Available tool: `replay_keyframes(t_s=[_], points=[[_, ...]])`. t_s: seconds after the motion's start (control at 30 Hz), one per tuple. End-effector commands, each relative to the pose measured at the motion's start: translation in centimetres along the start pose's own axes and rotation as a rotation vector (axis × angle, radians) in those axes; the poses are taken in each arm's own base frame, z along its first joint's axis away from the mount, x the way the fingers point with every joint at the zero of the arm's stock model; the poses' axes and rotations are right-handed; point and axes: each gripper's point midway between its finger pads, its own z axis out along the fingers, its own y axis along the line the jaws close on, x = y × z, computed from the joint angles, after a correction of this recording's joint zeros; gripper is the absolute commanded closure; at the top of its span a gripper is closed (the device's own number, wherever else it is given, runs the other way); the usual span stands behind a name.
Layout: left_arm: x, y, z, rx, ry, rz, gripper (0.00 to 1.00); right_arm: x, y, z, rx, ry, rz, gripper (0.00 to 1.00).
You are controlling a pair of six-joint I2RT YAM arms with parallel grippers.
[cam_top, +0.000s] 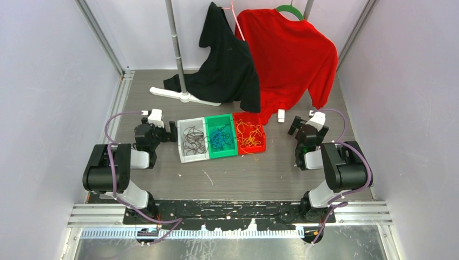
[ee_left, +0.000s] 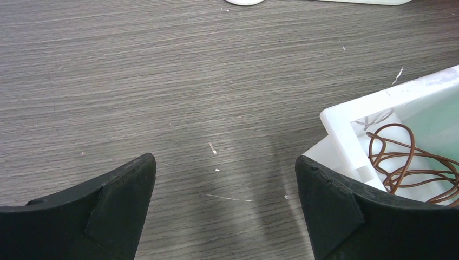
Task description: Untangle the cables
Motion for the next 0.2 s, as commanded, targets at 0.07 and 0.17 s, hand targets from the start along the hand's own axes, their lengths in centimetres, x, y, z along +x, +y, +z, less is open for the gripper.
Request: replay_keyframes(t_s=[0.07,0.17], points=[[-1.75,0.21,0.14,-0.010,-0.056,0.034,0.01,-2.30,0.89,0.66,-0.044,-0.053,0.036,0.00],[-1.79,0.23,0.14,-0.010,-0.056,0.034,0.00,-2.35,0.78,0.56,-0.042,-0.058,0.037,0.00]])
